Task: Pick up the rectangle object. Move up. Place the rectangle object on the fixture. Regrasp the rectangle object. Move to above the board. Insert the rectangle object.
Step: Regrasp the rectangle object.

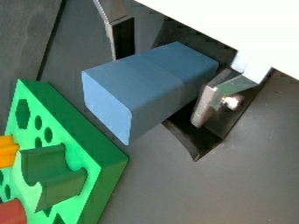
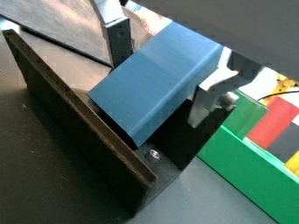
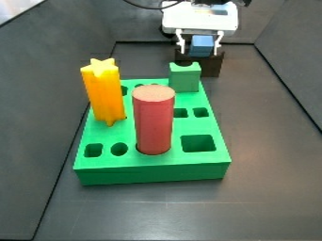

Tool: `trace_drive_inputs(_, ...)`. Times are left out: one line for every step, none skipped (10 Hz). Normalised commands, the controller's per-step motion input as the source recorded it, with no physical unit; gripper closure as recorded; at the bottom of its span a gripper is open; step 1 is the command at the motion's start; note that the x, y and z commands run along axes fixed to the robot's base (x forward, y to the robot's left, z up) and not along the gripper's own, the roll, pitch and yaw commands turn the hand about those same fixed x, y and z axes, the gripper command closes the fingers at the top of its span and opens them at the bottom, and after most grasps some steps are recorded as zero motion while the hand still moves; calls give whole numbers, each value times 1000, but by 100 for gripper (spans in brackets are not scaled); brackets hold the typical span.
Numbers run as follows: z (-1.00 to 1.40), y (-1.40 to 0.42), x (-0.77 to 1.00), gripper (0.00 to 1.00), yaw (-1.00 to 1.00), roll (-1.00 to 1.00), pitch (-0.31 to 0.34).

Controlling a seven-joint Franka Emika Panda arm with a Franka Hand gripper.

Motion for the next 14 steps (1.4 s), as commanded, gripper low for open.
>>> trace_drive_inputs(1000,0,0,0,1,-81,79)
trace_drive_inputs(1000,0,-5,0,2,-73,82)
trace_drive_inputs(1000,2,-17,0,-2,-43,87)
trace_drive_inputs(1000,-1,-23,0,-14,-8,86)
trace_drive_inputs(1000,-2,-28,0,-27,22,81)
trace_drive_inputs(866,1,-35,0,-39,44,78)
trace_drive_inputs(688,4,-30,0,-46,54,74)
trace_drive_inputs(447,4,-25,0,-50,50,63)
trace_drive_inputs(253,4,-26,0,-50,46,52)
trace_drive_inputs(944,-893,-93,0,23,1000,43)
trace_drive_inputs(812,-860,-81,0,23,1000,40)
trace_drive_inputs(685,-744,-99,0,22,1000,31)
trace_drive_inputs(444,-544,-110,0,22,1000,21)
trace_drive_inputs(308,-439,-98,0,22,1000,18)
